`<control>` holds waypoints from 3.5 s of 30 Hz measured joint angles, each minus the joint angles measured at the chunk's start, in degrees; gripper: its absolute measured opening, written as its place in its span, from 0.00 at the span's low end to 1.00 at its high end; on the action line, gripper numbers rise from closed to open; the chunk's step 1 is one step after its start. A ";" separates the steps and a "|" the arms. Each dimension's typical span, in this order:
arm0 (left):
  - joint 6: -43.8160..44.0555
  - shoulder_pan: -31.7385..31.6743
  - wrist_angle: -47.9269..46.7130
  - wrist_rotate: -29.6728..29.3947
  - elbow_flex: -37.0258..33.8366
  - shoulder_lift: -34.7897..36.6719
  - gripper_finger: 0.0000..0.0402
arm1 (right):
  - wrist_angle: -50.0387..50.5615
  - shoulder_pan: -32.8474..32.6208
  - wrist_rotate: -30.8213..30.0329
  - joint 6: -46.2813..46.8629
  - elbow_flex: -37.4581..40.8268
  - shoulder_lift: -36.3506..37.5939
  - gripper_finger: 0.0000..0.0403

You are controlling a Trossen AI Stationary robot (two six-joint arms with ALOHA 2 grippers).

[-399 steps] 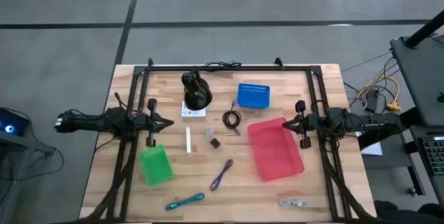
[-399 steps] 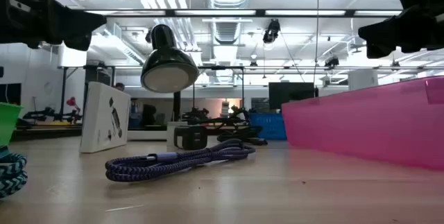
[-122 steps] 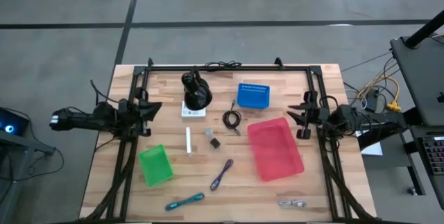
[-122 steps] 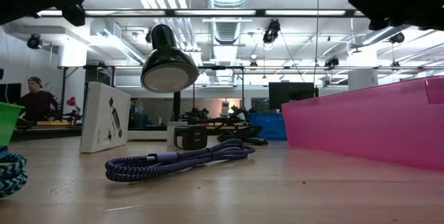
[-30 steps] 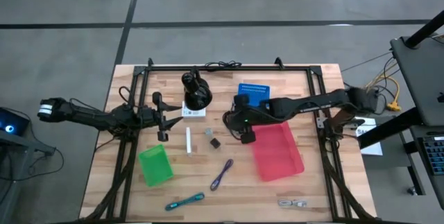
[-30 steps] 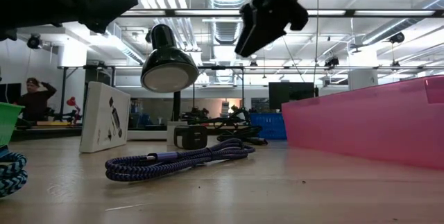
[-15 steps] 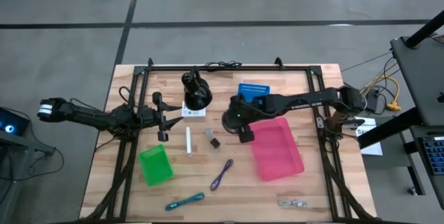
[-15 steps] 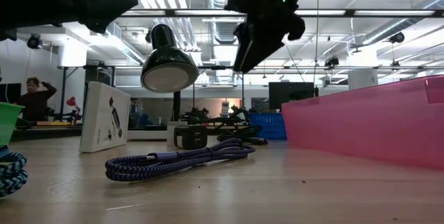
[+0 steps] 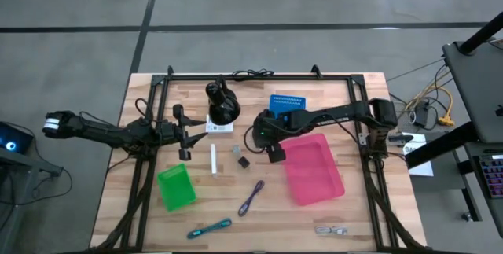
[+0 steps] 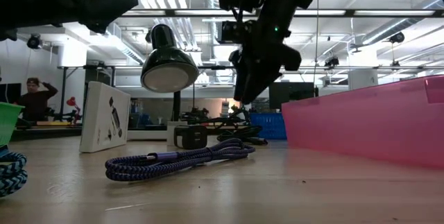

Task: Pick and place items into bin
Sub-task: Put the black charger cable into the pink bin

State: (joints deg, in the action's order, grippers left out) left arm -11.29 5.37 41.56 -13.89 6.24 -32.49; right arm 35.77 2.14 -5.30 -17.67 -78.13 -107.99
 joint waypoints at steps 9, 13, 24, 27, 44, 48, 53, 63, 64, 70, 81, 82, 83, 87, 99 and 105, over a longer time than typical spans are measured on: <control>0.02 0.00 0.00 0.00 0.00 -0.07 0.39 | -0.02 2.35 0.67 -0.34 -0.02 -1.05 0.50; 0.02 0.00 0.00 -0.02 0.00 -0.09 0.39 | -0.60 3.70 5.56 -0.33 -0.02 -1.45 0.50; 0.02 0.00 -0.02 0.00 0.00 -0.09 0.39 | -0.33 4.72 6.63 -1.40 -0.94 -7.61 0.50; 0.02 0.00 -0.02 0.00 0.00 -0.09 0.39 | -0.29 4.85 6.61 -2.18 -1.21 -8.25 0.50; 0.02 0.00 -0.02 0.00 0.00 -0.11 0.39 | 0.55 5.48 6.65 -2.27 -1.22 -8.13 0.50; 0.02 0.00 -0.01 -0.01 0.00 -0.11 0.39 | 0.75 5.48 6.69 -2.33 -1.22 -8.13 0.50; 0.02 0.00 -0.02 0.00 0.00 -0.11 0.39 | 0.92 5.52 6.69 -2.13 -1.20 -8.13 0.50; 0.02 0.00 -0.02 -0.01 0.00 -0.11 0.39 | 0.92 5.52 6.71 -1.88 -1.20 -8.15 0.48; 0.02 0.00 -0.02 0.00 0.00 -0.11 0.39 | 0.92 5.52 6.71 -1.86 -1.20 -8.15 0.47; 0.02 0.00 -0.02 -0.01 0.00 -0.11 0.39 | 0.92 5.52 6.76 -1.84 -1.18 -8.15 0.36; 0.02 0.00 -0.02 0.00 0.00 -0.11 0.39 | 0.90 5.52 6.74 -2.01 -1.15 -8.15 0.17; 0.02 0.00 -0.02 0.00 0.00 -0.11 0.39 | 0.90 5.52 6.74 -2.01 -1.15 -8.15 0.16; 0.02 0.00 -0.02 -0.02 0.00 -0.11 0.39 | 0.90 5.52 6.74 -2.01 -1.15 -8.15 0.15; 0.02 0.00 -0.02 0.00 0.00 -0.11 0.39 | 0.88 5.52 6.74 -2.03 -1.15 -8.15 0.12; 0.02 -0.01 -0.04 0.00 0.00 -0.11 0.39 | 0.83 5.52 6.74 -2.49 -1.15 -8.15 0.04; 0.04 -0.01 -0.04 0.00 0.00 -0.11 0.39 | 0.83 5.52 6.74 -0.52 -1.15 -8.13 0.03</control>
State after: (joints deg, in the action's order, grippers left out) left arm -11.25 5.35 41.52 -13.89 6.24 -32.60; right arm 36.60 7.66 1.43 -18.20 -79.29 -116.11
